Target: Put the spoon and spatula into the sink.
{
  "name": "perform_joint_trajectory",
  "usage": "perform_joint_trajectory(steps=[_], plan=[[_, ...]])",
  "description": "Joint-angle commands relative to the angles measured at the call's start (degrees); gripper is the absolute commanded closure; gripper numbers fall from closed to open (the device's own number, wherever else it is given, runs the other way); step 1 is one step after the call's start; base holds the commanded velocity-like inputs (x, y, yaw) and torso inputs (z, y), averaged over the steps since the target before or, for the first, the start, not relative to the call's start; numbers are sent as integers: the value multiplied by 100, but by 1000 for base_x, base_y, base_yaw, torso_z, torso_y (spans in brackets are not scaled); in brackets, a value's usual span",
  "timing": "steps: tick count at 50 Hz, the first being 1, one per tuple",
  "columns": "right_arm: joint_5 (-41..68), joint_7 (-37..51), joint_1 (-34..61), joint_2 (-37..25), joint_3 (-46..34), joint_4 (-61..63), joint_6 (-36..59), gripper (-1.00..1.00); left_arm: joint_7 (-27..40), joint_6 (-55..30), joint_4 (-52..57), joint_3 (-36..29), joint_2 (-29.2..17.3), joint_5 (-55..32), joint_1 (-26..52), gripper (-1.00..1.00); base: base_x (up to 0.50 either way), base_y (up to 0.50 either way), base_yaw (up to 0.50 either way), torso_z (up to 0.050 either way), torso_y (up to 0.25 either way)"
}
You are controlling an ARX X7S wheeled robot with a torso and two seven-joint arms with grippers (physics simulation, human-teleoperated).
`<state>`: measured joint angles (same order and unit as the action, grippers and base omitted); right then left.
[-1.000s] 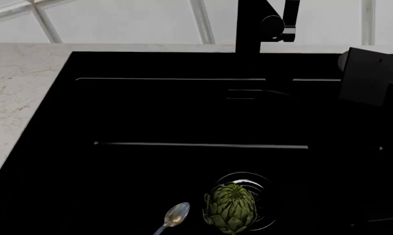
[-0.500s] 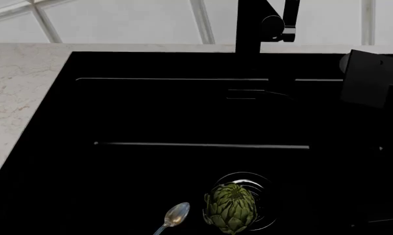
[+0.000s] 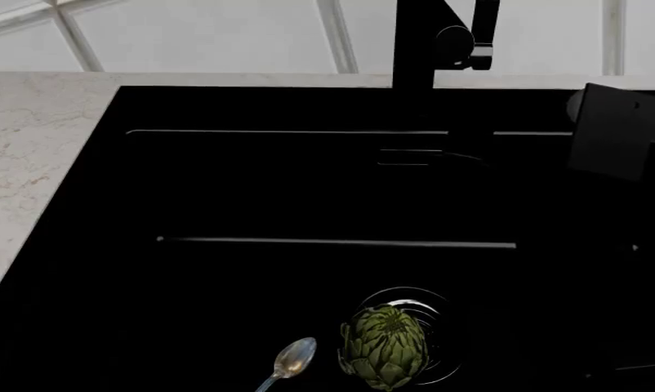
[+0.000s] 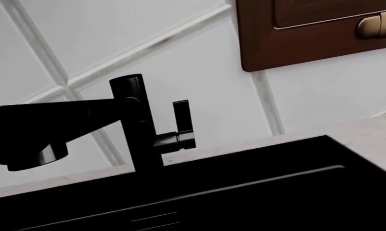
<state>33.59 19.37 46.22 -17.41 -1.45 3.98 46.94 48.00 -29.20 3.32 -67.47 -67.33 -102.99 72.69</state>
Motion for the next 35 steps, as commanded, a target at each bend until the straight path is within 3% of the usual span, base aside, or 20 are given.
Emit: perform_joint_trajectory(steps=[1,8,17,35], plan=[[-7,-57,-8,5,-21,-127,-115,-100,135,-823,246,379,489,269,1450,100,0,0,0,0,0],[1,-73,-25,8,-22,-170,-164,-100,-90,-1095,67,350,968,407,1792,100,0,0,0,0,0],[5,-116,-33,8,-40,-240,-239,-100,-991,-1337,-923,-21,2136,902,1912,100,0,0,0,0,0],[59,-129,-40,-14,-30,-255,-282,-100,-2631,-1071,-2585,-522,3822,1630,1670,100,0,0,0,0,0]])
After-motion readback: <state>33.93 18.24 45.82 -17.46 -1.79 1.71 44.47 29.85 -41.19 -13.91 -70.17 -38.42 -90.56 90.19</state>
